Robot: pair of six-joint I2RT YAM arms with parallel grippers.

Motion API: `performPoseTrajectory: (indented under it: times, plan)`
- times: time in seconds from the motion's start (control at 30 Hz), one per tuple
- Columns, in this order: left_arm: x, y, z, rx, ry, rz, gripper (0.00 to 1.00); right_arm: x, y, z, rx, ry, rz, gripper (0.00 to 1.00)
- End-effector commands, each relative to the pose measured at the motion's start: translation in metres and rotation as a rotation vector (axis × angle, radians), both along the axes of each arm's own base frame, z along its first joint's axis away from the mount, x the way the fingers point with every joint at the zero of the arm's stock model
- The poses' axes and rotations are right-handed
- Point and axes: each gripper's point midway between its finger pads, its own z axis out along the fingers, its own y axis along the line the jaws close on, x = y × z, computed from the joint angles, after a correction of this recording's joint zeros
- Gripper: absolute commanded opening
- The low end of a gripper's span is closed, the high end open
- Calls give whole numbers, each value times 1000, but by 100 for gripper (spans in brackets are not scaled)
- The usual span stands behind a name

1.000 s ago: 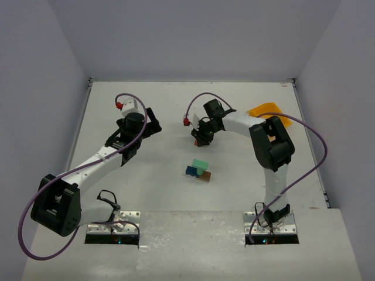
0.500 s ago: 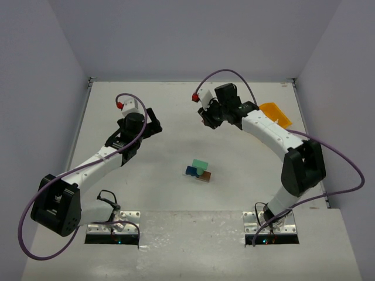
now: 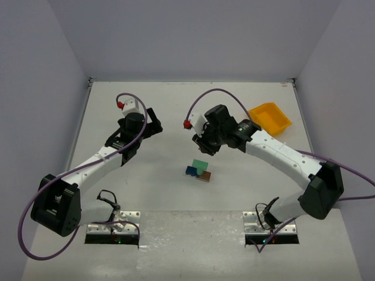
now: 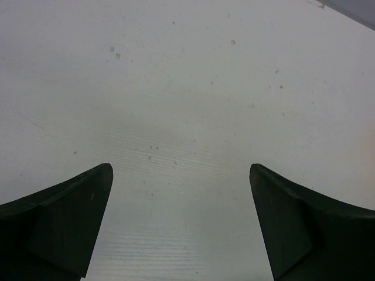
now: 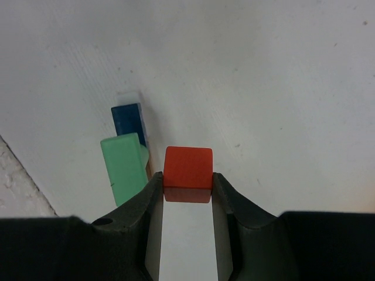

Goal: Build the wood block tower

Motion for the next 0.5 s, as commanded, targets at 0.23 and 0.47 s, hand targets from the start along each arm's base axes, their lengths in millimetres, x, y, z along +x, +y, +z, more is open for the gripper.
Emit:
performPoseTrajectory:
  times: [0.23,0.47]
  plan:
    - [10,-5,30,-31,-94,-28,100,-31,2,-6,11,46,7,20]
    - [9,-6,32,-36,-100,-34,100,-37,2,-8,-26,37,16,20]
